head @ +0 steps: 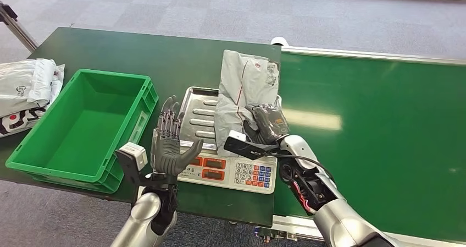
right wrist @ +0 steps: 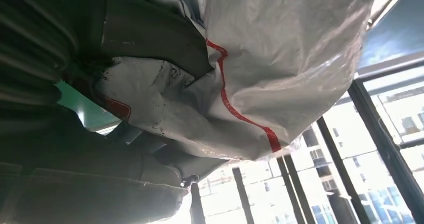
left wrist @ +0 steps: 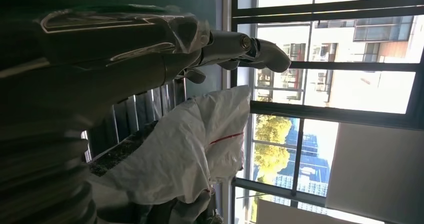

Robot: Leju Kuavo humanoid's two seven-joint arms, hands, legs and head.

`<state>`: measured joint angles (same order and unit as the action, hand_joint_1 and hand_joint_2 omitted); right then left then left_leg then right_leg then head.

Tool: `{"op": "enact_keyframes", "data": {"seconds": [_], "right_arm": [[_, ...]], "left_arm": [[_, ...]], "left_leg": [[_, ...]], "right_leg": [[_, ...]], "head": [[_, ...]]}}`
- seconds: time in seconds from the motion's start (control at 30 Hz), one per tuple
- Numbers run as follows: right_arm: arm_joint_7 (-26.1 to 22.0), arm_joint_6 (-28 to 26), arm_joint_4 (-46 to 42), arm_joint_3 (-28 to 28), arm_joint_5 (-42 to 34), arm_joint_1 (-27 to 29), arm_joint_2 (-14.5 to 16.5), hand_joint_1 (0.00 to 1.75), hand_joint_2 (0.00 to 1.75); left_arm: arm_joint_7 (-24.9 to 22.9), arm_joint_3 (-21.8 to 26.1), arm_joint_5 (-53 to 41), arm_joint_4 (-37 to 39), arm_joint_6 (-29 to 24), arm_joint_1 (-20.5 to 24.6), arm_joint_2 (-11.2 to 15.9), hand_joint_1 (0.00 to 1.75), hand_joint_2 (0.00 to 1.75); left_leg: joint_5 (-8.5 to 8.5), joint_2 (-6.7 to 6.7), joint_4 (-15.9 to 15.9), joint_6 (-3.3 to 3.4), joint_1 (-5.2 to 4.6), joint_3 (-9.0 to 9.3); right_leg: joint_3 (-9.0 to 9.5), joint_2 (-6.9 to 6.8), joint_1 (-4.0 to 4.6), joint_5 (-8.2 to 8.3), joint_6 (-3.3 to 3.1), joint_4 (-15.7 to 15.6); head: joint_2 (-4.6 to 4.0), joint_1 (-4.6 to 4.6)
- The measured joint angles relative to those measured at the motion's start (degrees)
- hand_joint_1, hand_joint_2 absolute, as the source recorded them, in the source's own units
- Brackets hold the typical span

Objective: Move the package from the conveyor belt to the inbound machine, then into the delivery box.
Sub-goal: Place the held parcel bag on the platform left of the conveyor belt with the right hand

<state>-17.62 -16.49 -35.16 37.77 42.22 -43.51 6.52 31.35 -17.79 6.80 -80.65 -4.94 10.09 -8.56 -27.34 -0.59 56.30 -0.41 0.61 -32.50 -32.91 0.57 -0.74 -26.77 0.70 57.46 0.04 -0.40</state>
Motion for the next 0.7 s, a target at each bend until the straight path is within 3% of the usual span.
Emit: {"op": "enact_keyframes", "data": {"seconds": [0.03,0.13,0.33,0.63,0.7], "right_arm": [[-0.2,-0.9,0.0,-0.4,-0.8,0.1,0.0,0.01,1.75],[-1.2,-2.1,-0.4,-1.8,-3.5,0.5,0.0,0.00,1.75],[-4.1,2.8,-3.2,-4.1,-8.9,2.9,-0.6,0.00,1.75],[-7.4,14.5,-4.3,-4.7,-17.0,5.4,-1.3,0.00,1.75],[-7.6,19.5,-5.1,-5.1,-21.7,6.2,-1.5,0.00,1.75]], "left_arm": [[-0.1,0.0,-0.1,0.0,0.0,0.0,-0.1,0.00,1.75],[-0.3,0.0,-0.2,0.0,0.1,0.1,-0.3,0.00,1.75],[-0.6,-0.8,-0.2,0.7,0.5,0.9,-0.5,0.00,1.75],[-0.5,-1.1,-0.2,2.0,1.3,1.2,-0.6,0.00,1.75],[-0.5,-1.1,-0.1,2.1,1.3,1.2,-0.6,0.00,1.75]], "left_leg": [[0.00,-0.01,0.0,0.00,0.00,0.00],[0.00,0.01,0.0,0.00,0.00,0.01],[0.00,0.02,0.0,0.00,0.00,0.02],[0.00,0.02,0.0,0.00,0.00,0.02],[0.00,0.02,0.0,0.00,0.00,0.02]], "right_leg": [[0.00,0.00,0.00,0.00,0.00,0.0],[0.00,0.00,0.00,0.00,0.00,0.0],[-0.01,0.01,0.00,0.00,0.00,0.0],[-0.01,0.01,0.00,0.00,0.00,0.0],[-0.01,0.01,0.00,0.00,0.00,0.0]], "head": [[0.00,0.01],[0.00,0.01],[0.00,0.01],[0.00,0.01],[0.00,0.01]]}}
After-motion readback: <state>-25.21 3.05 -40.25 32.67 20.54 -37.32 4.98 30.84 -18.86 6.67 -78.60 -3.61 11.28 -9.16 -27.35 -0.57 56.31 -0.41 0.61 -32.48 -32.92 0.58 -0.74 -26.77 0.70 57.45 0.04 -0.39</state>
